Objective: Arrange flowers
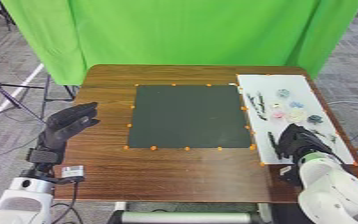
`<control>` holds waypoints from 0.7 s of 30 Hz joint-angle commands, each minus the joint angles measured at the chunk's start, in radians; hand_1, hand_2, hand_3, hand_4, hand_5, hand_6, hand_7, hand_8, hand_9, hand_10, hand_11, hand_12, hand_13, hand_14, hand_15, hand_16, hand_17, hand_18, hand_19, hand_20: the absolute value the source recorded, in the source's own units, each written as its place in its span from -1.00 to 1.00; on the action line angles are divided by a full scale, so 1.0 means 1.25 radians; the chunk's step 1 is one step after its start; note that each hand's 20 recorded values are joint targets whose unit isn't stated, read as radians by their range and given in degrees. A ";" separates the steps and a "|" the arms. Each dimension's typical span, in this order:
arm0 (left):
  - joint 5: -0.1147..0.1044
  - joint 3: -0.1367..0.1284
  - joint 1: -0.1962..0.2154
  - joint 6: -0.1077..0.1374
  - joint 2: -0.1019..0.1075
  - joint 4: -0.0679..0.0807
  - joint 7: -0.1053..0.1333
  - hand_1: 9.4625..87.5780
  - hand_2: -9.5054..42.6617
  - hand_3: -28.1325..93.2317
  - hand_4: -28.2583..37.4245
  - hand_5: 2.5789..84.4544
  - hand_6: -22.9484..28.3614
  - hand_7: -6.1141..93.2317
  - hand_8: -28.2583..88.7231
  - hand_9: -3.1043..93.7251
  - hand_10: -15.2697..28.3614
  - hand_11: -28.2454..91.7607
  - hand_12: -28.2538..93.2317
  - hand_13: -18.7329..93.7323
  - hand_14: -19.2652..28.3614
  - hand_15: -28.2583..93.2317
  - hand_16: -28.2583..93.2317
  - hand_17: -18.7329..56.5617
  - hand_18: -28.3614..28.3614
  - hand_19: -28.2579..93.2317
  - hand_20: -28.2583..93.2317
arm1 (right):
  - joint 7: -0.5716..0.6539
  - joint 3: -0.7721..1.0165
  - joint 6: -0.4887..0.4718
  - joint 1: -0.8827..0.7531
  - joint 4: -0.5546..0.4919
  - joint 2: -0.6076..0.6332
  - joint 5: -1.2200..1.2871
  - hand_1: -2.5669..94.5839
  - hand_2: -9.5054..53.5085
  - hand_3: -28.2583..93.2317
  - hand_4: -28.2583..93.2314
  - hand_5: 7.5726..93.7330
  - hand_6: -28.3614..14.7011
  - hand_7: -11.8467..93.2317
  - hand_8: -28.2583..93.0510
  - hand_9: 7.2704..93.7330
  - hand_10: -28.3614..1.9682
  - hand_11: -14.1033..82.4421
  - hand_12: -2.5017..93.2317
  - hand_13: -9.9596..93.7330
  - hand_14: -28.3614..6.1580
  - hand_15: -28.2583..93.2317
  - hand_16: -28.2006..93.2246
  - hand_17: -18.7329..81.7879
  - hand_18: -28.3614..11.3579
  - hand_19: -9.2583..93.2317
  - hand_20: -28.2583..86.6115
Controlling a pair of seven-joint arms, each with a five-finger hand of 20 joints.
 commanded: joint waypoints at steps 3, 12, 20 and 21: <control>0.005 -0.003 0.003 -0.002 -0.003 -0.006 -0.011 -0.40 -0.83 0.45 -0.58 0.03 0.04 -0.60 -0.64 -0.03 0.43 -0.21 -0.37 0.09 0.66 -0.09 -0.60 -0.16 0.59 -0.17 -0.20 | -0.014 -0.066 0.059 -0.029 0.032 0.002 -0.036 0.34 -1.00 0.38 -0.55 0.58 0.14 -0.36 -0.13 0.98 0.21 -0.33 -0.06 1.00 0.68 0.42 -0.02 0.55 -0.36 0.89 0.30; 0.006 -0.002 -0.001 -0.003 0.000 -0.005 -0.014 -0.40 -0.84 0.45 -0.57 0.03 0.04 -0.60 -0.64 -0.03 0.43 -0.21 -0.37 0.09 0.66 -0.09 -0.60 -0.16 0.59 -0.17 -0.20 | -0.038 -0.094 0.134 -0.014 0.044 0.022 -0.115 0.31 -1.00 0.39 -0.47 0.50 0.14 -0.11 -0.17 0.95 0.21 -0.24 0.04 1.00 0.71 0.43 0.02 0.55 -0.35 0.90 0.33; 0.006 -0.003 -0.002 0.000 0.001 -0.006 -0.016 -0.40 -0.83 0.45 -0.57 0.03 0.04 -0.61 -0.64 -0.03 0.43 -0.21 -0.37 0.09 0.67 -0.09 -0.60 -0.16 0.59 -0.17 -0.19 | -0.047 -0.078 0.178 -0.006 0.033 0.037 -0.132 0.28 -1.00 0.40 -0.39 0.45 0.12 0.04 -0.22 0.92 0.19 -0.11 0.08 1.00 0.74 0.48 0.05 0.55 -0.35 0.92 0.35; 0.006 -0.004 -0.002 0.001 0.001 -0.006 -0.015 -0.40 -0.83 0.45 -0.57 0.03 0.05 -0.61 -0.64 -0.03 0.43 -0.21 -0.37 0.09 0.67 -0.09 -0.60 -0.16 0.59 -0.17 -0.19 | -0.048 -0.070 0.179 -0.006 0.030 0.038 -0.136 0.28 -1.00 0.40 -0.38 0.45 0.12 0.05 -0.23 0.91 0.19 -0.10 0.08 1.00 0.74 0.48 0.05 0.55 -0.35 0.92 0.35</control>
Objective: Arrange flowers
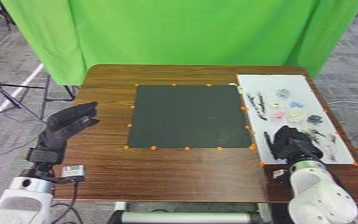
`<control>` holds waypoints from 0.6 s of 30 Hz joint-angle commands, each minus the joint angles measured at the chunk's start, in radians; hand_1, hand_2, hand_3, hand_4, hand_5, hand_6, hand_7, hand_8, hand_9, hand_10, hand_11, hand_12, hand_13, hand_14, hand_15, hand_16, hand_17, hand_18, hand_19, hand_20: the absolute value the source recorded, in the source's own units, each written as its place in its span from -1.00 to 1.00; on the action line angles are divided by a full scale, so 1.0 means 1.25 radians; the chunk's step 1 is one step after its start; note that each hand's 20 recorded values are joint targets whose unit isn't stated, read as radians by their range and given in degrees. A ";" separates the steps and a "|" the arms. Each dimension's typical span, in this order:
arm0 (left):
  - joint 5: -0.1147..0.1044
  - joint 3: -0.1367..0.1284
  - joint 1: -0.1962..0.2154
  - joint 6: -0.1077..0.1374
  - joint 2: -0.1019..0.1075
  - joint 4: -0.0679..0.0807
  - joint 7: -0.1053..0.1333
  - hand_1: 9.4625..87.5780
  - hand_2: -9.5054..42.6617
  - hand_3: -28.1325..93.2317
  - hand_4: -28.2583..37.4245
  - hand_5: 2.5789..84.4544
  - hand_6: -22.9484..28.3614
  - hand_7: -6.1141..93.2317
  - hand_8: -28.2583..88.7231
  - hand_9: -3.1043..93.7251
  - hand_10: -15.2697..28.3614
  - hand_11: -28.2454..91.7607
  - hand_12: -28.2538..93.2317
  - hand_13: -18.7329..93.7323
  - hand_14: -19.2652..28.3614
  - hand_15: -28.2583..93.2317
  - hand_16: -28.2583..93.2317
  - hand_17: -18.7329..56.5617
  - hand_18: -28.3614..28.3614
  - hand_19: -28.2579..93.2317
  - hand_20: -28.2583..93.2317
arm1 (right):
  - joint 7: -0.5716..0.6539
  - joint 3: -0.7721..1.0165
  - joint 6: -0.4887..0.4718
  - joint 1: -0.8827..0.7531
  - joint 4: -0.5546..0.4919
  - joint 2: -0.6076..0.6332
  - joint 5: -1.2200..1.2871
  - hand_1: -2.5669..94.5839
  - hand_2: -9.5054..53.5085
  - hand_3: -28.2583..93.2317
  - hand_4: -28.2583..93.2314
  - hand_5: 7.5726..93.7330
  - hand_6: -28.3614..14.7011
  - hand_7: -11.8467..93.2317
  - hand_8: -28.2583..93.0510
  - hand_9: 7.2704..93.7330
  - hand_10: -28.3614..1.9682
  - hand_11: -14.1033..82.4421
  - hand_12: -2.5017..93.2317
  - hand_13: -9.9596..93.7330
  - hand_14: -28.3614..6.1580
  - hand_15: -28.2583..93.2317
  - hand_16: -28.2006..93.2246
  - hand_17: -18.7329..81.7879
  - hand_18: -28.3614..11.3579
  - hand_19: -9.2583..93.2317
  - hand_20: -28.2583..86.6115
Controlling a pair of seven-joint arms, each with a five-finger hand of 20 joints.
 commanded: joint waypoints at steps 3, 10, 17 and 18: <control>0.003 -0.004 0.002 0.003 0.002 -0.006 -0.008 -0.40 -0.83 0.45 -0.57 0.03 0.05 -0.61 -0.63 -0.03 0.43 -0.21 -0.37 0.09 0.66 -0.09 -0.60 -0.16 0.59 -0.17 -0.19 | -0.009 0.045 0.047 -0.007 -0.025 0.022 -0.022 0.28 -1.00 0.40 -0.37 0.45 0.11 0.07 -0.23 0.91 0.18 -0.07 0.07 1.00 0.75 0.50 0.05 0.56 -0.36 0.93 0.36; 0.005 -0.004 0.002 -0.003 0.000 -0.006 -0.010 -0.40 -0.82 0.44 -0.57 0.03 0.05 -0.61 -0.63 -0.03 0.43 -0.21 -0.37 0.09 0.66 -0.09 -0.60 -0.16 0.59 -0.17 -0.19 | -0.004 0.070 0.030 -0.009 -0.049 0.022 -0.001 0.28 -1.00 0.40 -0.36 0.45 0.11 0.09 -0.24 0.91 0.18 -0.05 0.07 1.00 0.75 0.51 0.05 0.56 -0.36 0.94 0.36; 0.005 -0.007 0.005 -0.007 -0.001 -0.007 -0.014 -0.40 -0.82 0.44 -0.56 0.02 0.05 -0.61 -0.63 -0.03 0.44 -0.21 -0.37 0.09 0.67 -0.09 -0.60 -0.17 0.59 -0.17 -0.19 | -0.008 0.099 -0.061 -0.053 -0.075 0.007 0.075 0.08 -1.00 0.28 -0.43 0.41 0.09 -0.05 -0.24 0.82 0.05 -0.03 -0.19 0.98 0.65 0.40 0.10 0.55 -0.30 0.92 0.34; 0.006 -0.007 0.003 -0.009 -0.001 -0.007 -0.015 -0.40 -0.82 0.44 -0.56 0.02 0.05 -0.61 -0.63 -0.03 0.43 -0.21 -0.37 0.09 0.67 -0.09 -0.60 -0.17 0.59 -0.17 -0.19 | -0.003 0.106 -0.097 -0.056 -0.081 0.005 0.073 -0.10 -1.00 0.39 -0.50 0.43 0.05 -0.08 -0.48 0.80 -0.01 -0.03 -0.28 0.97 0.61 0.38 0.10 0.56 -0.30 0.92 0.33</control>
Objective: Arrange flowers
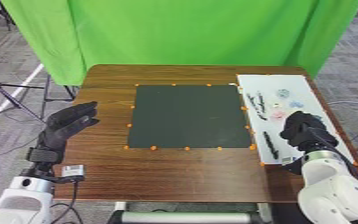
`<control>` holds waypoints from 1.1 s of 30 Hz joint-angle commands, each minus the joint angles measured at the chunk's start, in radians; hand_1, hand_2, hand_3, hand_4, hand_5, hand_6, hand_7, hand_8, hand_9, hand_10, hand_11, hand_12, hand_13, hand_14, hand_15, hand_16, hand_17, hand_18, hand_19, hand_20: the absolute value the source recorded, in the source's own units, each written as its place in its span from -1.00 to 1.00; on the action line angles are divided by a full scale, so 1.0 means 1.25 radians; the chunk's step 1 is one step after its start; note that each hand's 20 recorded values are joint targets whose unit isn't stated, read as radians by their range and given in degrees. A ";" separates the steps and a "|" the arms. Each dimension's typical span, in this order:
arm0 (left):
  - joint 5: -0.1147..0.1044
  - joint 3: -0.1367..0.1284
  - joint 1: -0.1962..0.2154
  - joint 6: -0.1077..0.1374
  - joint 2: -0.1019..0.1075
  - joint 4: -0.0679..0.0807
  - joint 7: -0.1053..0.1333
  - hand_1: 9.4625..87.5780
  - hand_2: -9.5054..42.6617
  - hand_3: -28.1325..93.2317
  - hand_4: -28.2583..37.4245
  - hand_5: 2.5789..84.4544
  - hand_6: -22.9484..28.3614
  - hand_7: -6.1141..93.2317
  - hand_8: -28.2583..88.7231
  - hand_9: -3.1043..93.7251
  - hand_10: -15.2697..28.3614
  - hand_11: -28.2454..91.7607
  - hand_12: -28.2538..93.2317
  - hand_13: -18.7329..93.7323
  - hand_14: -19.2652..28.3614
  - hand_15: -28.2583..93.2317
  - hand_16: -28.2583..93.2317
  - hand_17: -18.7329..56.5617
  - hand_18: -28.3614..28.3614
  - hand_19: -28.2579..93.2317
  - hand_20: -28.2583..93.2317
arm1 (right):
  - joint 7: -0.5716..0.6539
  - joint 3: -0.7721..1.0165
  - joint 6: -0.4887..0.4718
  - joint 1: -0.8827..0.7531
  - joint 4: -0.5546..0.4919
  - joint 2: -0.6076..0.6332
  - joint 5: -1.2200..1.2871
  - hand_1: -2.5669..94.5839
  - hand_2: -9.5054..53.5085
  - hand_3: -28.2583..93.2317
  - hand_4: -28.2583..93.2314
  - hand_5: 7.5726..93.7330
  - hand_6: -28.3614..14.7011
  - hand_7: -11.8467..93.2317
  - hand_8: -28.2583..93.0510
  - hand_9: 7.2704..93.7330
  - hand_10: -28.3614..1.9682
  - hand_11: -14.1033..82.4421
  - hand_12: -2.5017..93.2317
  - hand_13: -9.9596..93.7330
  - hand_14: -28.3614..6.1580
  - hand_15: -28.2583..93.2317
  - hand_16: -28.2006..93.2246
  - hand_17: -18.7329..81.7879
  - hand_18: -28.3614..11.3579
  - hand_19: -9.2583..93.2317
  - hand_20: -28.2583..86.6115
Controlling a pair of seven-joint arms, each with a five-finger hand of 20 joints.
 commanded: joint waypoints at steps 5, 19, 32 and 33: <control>0.008 -0.005 0.003 -0.012 -0.003 -0.007 -0.013 -0.41 -0.82 0.44 -0.55 0.02 0.05 -0.62 -0.63 -0.04 0.44 -0.21 -0.37 0.09 0.67 -0.09 -0.60 -0.17 0.59 -0.16 -0.19 | 0.005 0.029 -0.134 -0.054 -0.029 -0.011 0.039 -0.29 -1.00 0.42 -0.53 0.42 -0.01 -0.14 -0.65 0.77 -0.09 -0.09 -0.36 0.95 0.51 0.37 0.09 0.57 -0.29 0.93 0.32; 0.008 0.002 0.001 -0.013 -0.008 -0.005 -0.014 -0.40 -0.82 0.44 -0.56 0.02 0.04 -0.62 -0.63 -0.04 0.44 -0.21 -0.37 0.09 0.67 -0.09 -0.59 -0.17 0.59 -0.16 -0.19 | 0.030 -0.038 -0.110 -0.040 0.006 -0.041 0.030 -0.06 -1.00 0.37 -0.53 0.42 0.00 -0.17 -0.34 0.79 -0.09 -0.09 -0.37 0.97 0.55 0.37 0.08 0.59 -0.24 0.95 0.29; 0.007 0.002 0.000 -0.018 -0.010 -0.006 -0.020 -0.40 -0.81 0.43 -0.56 0.02 0.05 -0.62 -0.63 -0.04 0.45 -0.21 -0.37 0.09 0.67 -0.09 -0.59 -0.17 0.59 -0.16 -0.20 | 0.063 -0.061 -0.112 -0.028 0.027 -0.065 0.085 0.43 -1.00 0.13 -0.42 0.42 0.07 -0.11 -0.16 0.92 0.14 -0.36 0.00 1.00 0.64 0.34 0.05 0.68 -0.06 0.87 0.28; 0.007 0.003 0.001 -0.018 -0.010 -0.006 -0.019 -0.40 -0.81 0.43 -0.56 0.02 0.05 -0.62 -0.63 -0.04 0.45 -0.22 -0.37 0.09 0.67 -0.09 -0.59 -0.17 0.59 -0.16 -0.20 | 0.065 -0.060 -0.111 -0.028 0.029 -0.066 0.097 0.45 -1.00 0.14 -0.42 0.41 0.08 -0.10 -0.16 0.92 0.15 -0.36 0.00 1.00 0.66 0.34 0.04 0.69 -0.05 0.87 0.28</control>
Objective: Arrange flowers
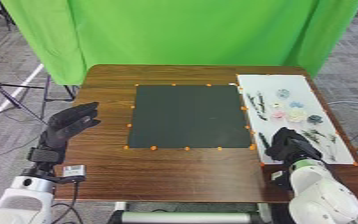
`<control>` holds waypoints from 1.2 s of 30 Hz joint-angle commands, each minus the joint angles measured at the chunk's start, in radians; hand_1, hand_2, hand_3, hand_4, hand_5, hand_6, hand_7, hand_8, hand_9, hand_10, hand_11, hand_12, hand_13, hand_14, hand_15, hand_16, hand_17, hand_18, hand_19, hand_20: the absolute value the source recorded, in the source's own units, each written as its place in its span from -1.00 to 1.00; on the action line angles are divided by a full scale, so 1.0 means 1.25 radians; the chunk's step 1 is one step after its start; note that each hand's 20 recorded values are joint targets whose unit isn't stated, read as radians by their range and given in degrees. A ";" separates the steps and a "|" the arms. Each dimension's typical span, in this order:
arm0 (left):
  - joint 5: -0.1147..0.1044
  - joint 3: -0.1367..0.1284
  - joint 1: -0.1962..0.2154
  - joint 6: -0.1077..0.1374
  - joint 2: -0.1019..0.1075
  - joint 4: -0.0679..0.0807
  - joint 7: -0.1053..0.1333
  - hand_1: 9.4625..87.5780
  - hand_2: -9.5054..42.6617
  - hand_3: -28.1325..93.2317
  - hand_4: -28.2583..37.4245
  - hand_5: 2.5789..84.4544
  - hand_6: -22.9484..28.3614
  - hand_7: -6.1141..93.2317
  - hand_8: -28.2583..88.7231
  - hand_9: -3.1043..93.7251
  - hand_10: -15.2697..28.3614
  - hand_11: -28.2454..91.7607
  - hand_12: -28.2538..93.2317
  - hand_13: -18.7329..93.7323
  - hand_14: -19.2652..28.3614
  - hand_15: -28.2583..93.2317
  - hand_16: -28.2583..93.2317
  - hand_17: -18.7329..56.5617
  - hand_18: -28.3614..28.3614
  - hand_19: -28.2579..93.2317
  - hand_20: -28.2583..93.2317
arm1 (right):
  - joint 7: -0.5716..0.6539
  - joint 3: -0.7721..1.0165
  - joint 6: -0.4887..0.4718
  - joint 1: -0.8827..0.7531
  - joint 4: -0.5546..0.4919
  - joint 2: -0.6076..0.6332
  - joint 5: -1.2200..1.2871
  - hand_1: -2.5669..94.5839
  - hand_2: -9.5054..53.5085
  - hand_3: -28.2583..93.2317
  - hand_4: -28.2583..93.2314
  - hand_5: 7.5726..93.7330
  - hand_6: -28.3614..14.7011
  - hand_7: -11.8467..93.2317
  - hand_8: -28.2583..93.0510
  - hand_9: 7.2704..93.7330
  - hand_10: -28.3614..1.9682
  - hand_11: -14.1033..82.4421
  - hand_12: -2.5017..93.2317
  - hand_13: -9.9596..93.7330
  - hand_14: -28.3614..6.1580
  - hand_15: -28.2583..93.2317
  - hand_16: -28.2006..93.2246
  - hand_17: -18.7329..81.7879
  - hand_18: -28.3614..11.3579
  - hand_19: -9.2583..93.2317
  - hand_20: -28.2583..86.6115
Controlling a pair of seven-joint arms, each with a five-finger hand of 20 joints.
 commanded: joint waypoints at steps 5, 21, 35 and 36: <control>0.004 0.002 0.005 -0.012 -0.008 -0.007 -0.013 -0.40 -0.81 0.43 -0.55 0.02 0.05 -0.62 -0.63 -0.04 0.44 -0.22 -0.37 0.09 0.67 -0.09 -0.59 -0.17 0.59 -0.16 -0.20 | 0.016 -0.011 0.022 -0.024 0.037 -0.018 0.102 0.47 -1.00 0.20 -0.42 0.41 0.06 -0.09 -0.17 0.91 0.15 -0.33 0.01 1.00 0.69 0.35 0.02 0.71 0.01 0.83 0.28; -0.010 -0.018 -0.006 0.003 0.027 0.005 -0.015 -0.40 -0.82 0.44 -0.57 0.01 0.05 -0.62 -0.63 -0.04 0.43 -0.21 -0.37 0.08 0.66 -0.09 -0.60 -0.17 0.59 -0.16 -0.20 | -0.038 0.022 0.165 0.028 -0.013 0.048 0.088 0.38 -1.00 0.32 -0.38 0.35 0.01 0.08 -0.21 0.88 0.13 -0.16 0.04 1.00 0.74 0.42 -0.03 0.75 0.01 0.82 0.36; -0.152 -0.084 -0.049 0.128 0.138 0.118 -0.004 -0.47 -0.81 0.46 -0.65 0.00 0.06 -0.62 -0.63 -0.08 0.41 -0.24 -0.38 -0.09 0.56 -0.26 -0.58 -0.30 0.46 -0.35 -0.29 | -0.070 -0.184 0.166 0.280 -0.012 0.032 0.224 0.36 -1.00 0.34 -0.36 0.37 0.01 0.11 -0.24 0.90 0.14 -0.15 0.02 1.00 0.77 0.44 -0.05 0.76 0.04 0.84 0.35; -0.160 -0.088 -0.047 0.129 0.141 0.120 -0.003 -0.48 -0.81 0.47 -0.65 0.00 0.06 -0.62 -0.63 -0.09 0.41 -0.24 -0.39 -0.10 0.56 -0.27 -0.58 -0.31 0.46 -0.35 -0.29 | -0.079 -0.207 0.164 0.303 -0.007 0.024 0.223 0.36 -1.00 0.34 -0.36 0.37 0.02 0.11 -0.24 0.90 0.14 -0.15 0.02 1.00 0.77 0.45 -0.05 0.76 0.04 0.84 0.35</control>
